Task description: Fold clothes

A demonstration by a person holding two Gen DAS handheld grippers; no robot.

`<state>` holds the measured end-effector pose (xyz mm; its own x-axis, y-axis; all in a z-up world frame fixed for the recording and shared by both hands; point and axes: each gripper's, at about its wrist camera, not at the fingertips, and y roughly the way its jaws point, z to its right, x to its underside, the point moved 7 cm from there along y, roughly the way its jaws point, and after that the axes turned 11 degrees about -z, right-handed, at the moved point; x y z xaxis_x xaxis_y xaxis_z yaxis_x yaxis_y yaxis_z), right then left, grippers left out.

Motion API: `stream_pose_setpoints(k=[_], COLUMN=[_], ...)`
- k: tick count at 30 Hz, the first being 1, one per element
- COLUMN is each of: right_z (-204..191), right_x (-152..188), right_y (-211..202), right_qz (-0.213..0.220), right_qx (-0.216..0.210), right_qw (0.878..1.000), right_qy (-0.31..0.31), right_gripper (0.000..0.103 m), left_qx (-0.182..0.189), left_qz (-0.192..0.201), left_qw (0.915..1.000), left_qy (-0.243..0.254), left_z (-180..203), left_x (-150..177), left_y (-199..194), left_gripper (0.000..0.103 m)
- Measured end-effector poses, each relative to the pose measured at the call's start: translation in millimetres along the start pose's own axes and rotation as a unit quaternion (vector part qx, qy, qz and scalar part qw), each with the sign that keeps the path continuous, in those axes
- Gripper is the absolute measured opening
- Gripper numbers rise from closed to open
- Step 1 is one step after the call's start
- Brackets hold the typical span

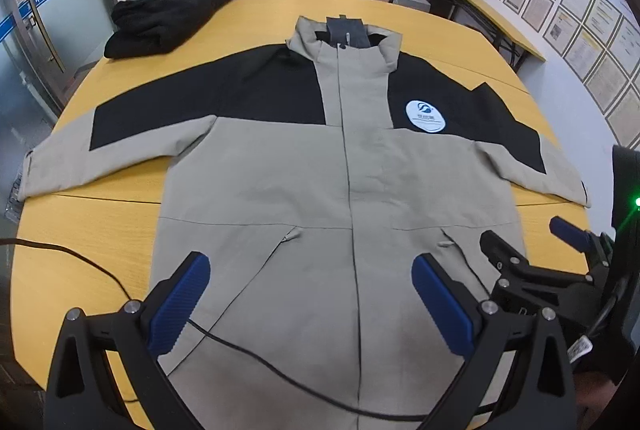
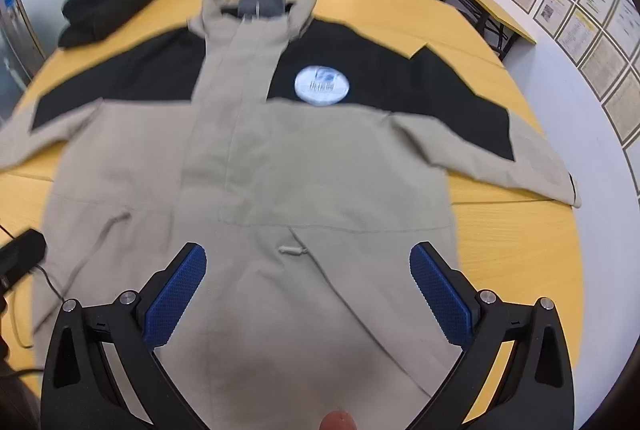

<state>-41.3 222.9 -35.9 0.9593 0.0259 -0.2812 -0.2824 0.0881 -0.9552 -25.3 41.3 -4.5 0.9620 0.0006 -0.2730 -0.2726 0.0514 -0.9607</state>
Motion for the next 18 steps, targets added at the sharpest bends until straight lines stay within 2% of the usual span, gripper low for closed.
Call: stream_pose_setpoints(k=[4, 8, 11, 15, 17, 18], right_z=[13.5, 27.7, 30.4, 28.1, 24.0, 22.6], right_x=[3.0, 7.8, 2.0, -1.2, -5.3, -7.8], right_y=[-0.5, 45.2, 50.8, 49.8, 46.1, 47.1], right_qz=[0.011, 0.007, 0.016, -0.012, -0.003, 0.001], right_qx=[0.020, 0.004, 0.003, 0.005, 0.016, 0.003], right_qw=[0.999, 1.000, 1.000, 1.000, 1.000, 1.000], right_qy=[-0.029, -0.018, 0.004, 0.007, -0.010, -0.004], right_gripper=[0.103, 0.103, 0.103, 0.103, 0.103, 0.103], left_qx=[0.003, 0.007, 0.009, 0.006, 0.006, 0.004], left_qz=[0.023, 0.047, 0.026, 0.036, 0.034, 0.037], left_qw=[0.9997, 0.9988, 0.9996, 0.9994, 0.9994, 0.9992], left_qy=[-0.002, -0.006, -0.001, -0.001, 0.005, 0.013], left_z=[5.6, 10.6, 16.7, 17.7, 18.1, 18.4], left_x=[-1.1, 0.4, 2.8, -2.0, -5.6, -7.6], left_y=[0.1, 6.4, 14.2, 15.5, 20.0, 21.0], left_gripper=[0.103, 0.103, 0.103, 0.103, 0.103, 0.103])
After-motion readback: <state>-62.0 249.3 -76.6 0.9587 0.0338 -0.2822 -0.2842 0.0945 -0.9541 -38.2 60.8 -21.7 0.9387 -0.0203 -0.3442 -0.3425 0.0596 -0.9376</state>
